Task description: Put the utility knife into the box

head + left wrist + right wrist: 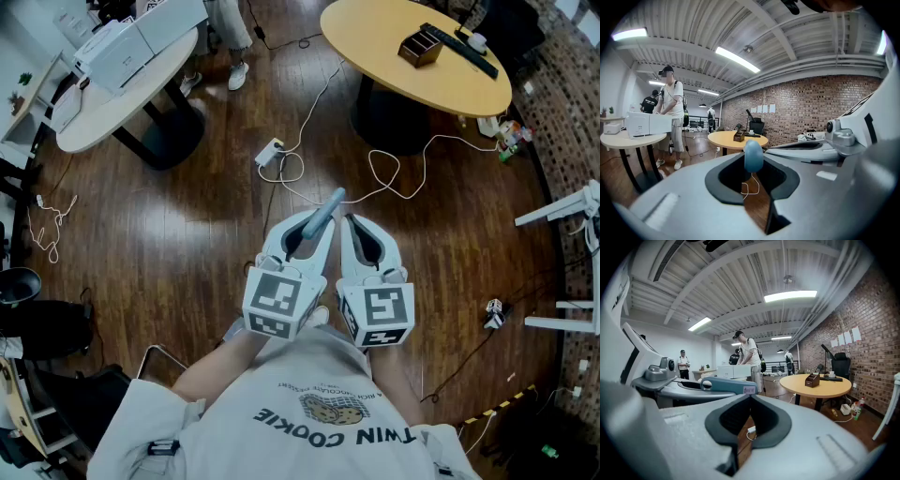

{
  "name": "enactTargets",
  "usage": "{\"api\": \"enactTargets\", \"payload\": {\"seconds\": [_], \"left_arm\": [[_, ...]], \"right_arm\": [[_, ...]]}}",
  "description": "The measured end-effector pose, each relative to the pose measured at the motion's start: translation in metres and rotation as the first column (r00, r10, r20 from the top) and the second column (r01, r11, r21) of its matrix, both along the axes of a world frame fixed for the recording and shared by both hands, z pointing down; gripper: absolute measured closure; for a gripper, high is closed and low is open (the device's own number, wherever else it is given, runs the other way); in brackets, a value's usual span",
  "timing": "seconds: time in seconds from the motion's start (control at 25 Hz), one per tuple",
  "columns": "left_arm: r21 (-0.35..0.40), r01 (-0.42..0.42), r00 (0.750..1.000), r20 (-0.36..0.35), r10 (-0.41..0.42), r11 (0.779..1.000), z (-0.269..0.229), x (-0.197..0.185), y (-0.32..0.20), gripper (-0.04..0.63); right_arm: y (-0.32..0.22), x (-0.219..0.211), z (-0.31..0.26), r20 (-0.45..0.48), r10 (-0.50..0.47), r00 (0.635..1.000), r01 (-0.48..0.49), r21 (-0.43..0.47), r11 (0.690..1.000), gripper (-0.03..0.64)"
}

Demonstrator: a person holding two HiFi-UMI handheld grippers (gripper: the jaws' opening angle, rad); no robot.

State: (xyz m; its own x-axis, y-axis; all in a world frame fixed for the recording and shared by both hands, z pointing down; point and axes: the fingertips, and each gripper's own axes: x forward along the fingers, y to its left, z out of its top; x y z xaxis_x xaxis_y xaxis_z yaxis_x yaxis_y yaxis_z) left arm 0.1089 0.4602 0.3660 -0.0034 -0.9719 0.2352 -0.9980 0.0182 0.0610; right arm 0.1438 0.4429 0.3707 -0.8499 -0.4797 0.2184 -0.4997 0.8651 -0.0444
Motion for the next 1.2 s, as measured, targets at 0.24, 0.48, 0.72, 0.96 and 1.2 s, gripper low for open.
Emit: {"api": "enactTargets", "payload": {"seconds": [0.24, 0.48, 0.72, 0.96, 1.2], "left_arm": [[0.009, -0.021, 1.0, 0.014, 0.021, 1.0, 0.004, 0.004, -0.017, 0.522], [0.009, -0.034, 0.999, 0.003, 0.033, 0.999, 0.01, -0.003, -0.039, 0.522], [0.003, -0.049, 0.998, -0.026, 0.049, 0.999, 0.015, -0.028, -0.074, 0.522], [-0.003, -0.062, 0.997, -0.042, 0.061, 0.998, 0.019, -0.073, -0.115, 0.522], [0.007, -0.088, 0.995, -0.041, 0.088, 0.996, 0.016, -0.126, -0.151, 0.522]], "right_arm": [[-0.016, 0.003, 0.004, 0.002, 0.008, 1.0, -0.008, -0.006, 1.0, 0.615], [-0.038, -0.005, 0.008, -0.005, 0.021, 1.0, -0.021, -0.009, 1.0, 0.615], [-0.071, -0.03, 0.013, -0.017, 0.042, 0.999, -0.042, -0.01, 0.999, 0.615], [-0.109, -0.074, 0.017, -0.034, 0.055, 0.998, -0.056, -0.015, 0.998, 0.615], [-0.144, -0.127, 0.012, -0.045, 0.079, 0.996, -0.079, -0.005, 0.997, 0.615]]}}
